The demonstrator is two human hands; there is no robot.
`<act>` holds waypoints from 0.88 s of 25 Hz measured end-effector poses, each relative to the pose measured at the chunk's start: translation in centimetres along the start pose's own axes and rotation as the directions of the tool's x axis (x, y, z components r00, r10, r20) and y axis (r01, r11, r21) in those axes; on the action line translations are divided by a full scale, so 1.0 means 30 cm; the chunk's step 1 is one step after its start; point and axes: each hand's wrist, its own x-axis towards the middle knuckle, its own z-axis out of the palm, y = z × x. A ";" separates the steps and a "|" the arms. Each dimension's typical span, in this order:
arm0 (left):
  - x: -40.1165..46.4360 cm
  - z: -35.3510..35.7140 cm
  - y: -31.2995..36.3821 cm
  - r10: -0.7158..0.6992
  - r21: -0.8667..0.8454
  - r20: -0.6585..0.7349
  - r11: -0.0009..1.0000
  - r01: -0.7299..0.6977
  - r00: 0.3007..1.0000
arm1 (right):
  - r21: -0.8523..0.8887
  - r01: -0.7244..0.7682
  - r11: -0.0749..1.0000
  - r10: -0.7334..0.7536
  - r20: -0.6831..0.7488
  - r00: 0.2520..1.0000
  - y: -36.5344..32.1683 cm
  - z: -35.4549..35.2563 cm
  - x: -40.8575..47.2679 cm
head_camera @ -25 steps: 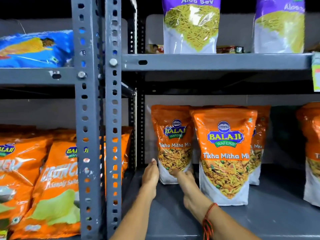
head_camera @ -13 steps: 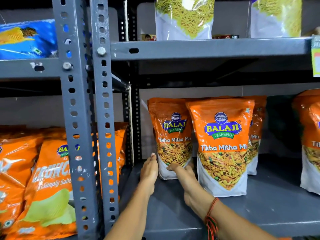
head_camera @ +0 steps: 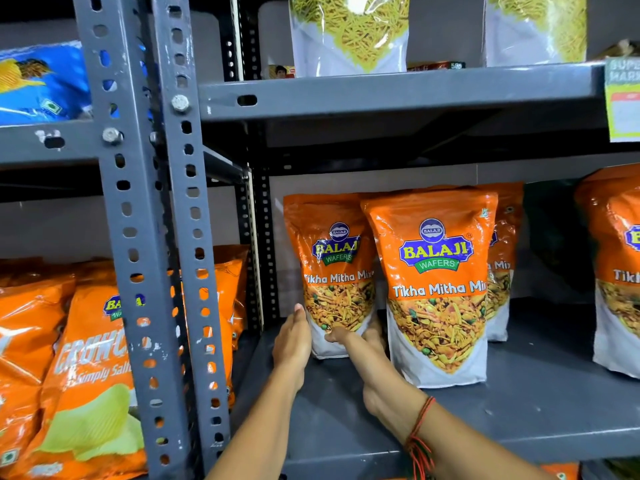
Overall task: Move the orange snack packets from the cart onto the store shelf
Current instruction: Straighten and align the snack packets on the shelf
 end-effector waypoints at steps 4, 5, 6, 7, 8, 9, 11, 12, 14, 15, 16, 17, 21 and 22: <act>-0.011 -0.003 0.007 -0.010 0.036 -0.015 0.999 0.011 1.000 | 0.030 0.005 1.000 -0.005 0.004 1.000 -0.007 0.000 -0.001; -0.017 -0.004 0.009 -0.021 0.041 -0.019 0.999 0.022 1.000 | 0.029 0.001 1.000 -0.001 0.015 1.000 -0.006 -0.001 -0.004; -0.022 -0.006 0.010 -0.024 0.044 -0.021 0.999 0.025 0.999 | 0.023 0.001 1.000 -0.002 0.022 1.000 -0.004 0.002 -0.005; -0.038 -0.009 0.014 -0.024 0.041 -0.022 0.999 0.025 0.999 | 0.000 0.003 1.000 -0.003 0.024 1.000 -0.006 0.005 -0.011; -0.052 -0.011 0.017 -0.014 0.041 -0.035 0.999 0.016 0.999 | -0.045 0.022 0.999 -0.022 0.006 1.000 -0.006 0.009 -0.016; -0.071 -0.012 0.023 0.016 0.056 -0.075 0.998 -0.011 0.997 | -0.107 0.061 0.992 -0.063 -0.021 0.998 -0.007 0.012 -0.022; -0.124 -0.011 0.043 0.188 0.127 -0.221 0.978 -0.163 0.957 | -0.185 0.153 0.971 -0.158 -0.017 0.987 -0.014 0.012 -0.057; -0.152 -0.010 0.055 0.317 0.120 -0.279 0.948 -0.295 0.906 | -0.200 0.221 0.955 -0.221 0.023 0.975 -0.016 0.007 -0.087; -0.212 0.009 0.086 0.499 0.007 -0.325 0.851 -0.525 0.803 | -0.246 0.437 0.865 -0.426 0.101 0.899 -0.016 -0.026 -0.143; -0.236 0.025 0.097 0.545 -0.033 -0.318 0.811 -0.584 0.776 | -0.263 0.554 0.789 -0.544 0.117 0.831 -0.015 -0.056 -0.157; -0.258 0.041 0.111 0.578 -0.057 -0.293 0.785 -0.617 0.762 | -0.245 0.647 0.722 -0.642 0.112 0.759 -0.023 -0.092 -0.168; -0.285 0.063 0.124 0.602 -0.064 -0.240 0.773 -0.631 0.762 | -0.198 0.703 0.683 -0.705 0.071 0.705 -0.048 -0.138 -0.179; -0.338 0.169 0.129 0.534 -0.105 0.189 0.846 -0.524 0.824 | -0.148 0.769 0.621 -0.779 -0.222 0.586 -0.136 -0.386 -0.127; -0.343 0.194 0.118 0.483 -0.093 0.275 0.874 -0.477 0.831 | -0.201 0.741 0.641 -0.765 -0.243 0.596 -0.143 -0.453 -0.103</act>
